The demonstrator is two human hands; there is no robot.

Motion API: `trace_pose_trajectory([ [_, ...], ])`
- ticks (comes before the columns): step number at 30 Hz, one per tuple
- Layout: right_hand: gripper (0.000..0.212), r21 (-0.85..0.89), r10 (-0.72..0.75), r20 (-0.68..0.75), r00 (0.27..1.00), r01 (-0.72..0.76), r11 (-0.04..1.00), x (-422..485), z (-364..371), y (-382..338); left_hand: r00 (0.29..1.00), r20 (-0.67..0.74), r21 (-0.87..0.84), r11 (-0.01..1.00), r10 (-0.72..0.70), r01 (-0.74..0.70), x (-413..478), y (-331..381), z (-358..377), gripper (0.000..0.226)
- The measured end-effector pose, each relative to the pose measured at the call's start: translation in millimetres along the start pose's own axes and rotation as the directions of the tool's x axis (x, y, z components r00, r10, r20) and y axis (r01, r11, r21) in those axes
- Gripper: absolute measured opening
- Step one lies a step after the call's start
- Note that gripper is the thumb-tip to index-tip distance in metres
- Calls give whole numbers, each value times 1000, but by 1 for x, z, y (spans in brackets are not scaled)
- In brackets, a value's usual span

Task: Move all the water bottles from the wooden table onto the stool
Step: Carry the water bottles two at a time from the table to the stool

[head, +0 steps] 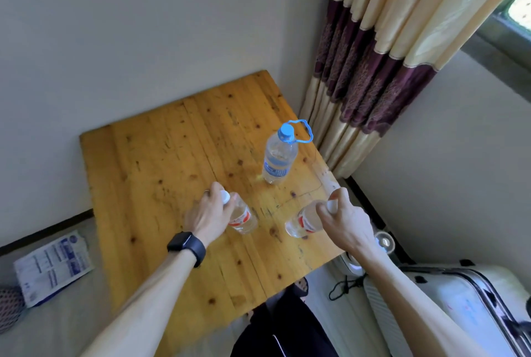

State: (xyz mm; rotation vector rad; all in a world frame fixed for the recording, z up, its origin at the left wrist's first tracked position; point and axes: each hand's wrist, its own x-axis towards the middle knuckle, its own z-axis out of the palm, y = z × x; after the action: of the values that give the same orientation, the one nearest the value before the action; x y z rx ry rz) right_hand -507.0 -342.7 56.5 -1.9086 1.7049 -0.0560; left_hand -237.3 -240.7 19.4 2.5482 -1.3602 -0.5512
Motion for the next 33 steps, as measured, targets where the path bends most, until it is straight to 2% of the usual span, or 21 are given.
trace_pose_trajectory([
  [5, 25, 135, -209, 40, 977, 202, 970, -25, -21, -37, 993, -119, -157, 988, -19, 0, -43, -14, -14, 36],
  [10, 25, 106, -399, 32, 916, 394, 913, -20, -27, -76, 957, -252, -194, 976, -144, 95, -72, -30, -31, 35],
  [13, 25, 120, -520, 102, 848, 509, 853, -9, -20, -97, 909, -331, -251, 952, -252, 173, -93, -41, -34, 43],
  [15, 26, 146, -590, 135, 796, 573, 806, -3, -10, -107, 857, -383, -255, 931, -345, 261, -110, -42, -35, 38],
  [19, 31, 170, -722, 206, 661, 702, 692, -5, 6, -130, 755, -406, -381, 846, -516, 373, -152, -40, -36, 38],
  [21, 31, 184, -781, 250, 573, 763, 619, -16, 13, -146, 687, -420, -376, 803, -593, 463, -183, -39, -36, 35],
  [24, 30, 236, -861, 311, 403, 844, 481, -48, 29, -176, 528, -421, -387, 673, -737, 630, -238, -38, -39, 33],
  [28, 30, 305, -909, 403, 109, 920, 245, -126, 56, -212, 292, -394, -487, 467, -872, 738, -334, -39, -32, 32],
  [33, 30, 418, -847, 463, -262, 907, -52, -256, 94, -218, -40, -354, -610, 198, -934, 768, -472, -24, -4, 28],
])
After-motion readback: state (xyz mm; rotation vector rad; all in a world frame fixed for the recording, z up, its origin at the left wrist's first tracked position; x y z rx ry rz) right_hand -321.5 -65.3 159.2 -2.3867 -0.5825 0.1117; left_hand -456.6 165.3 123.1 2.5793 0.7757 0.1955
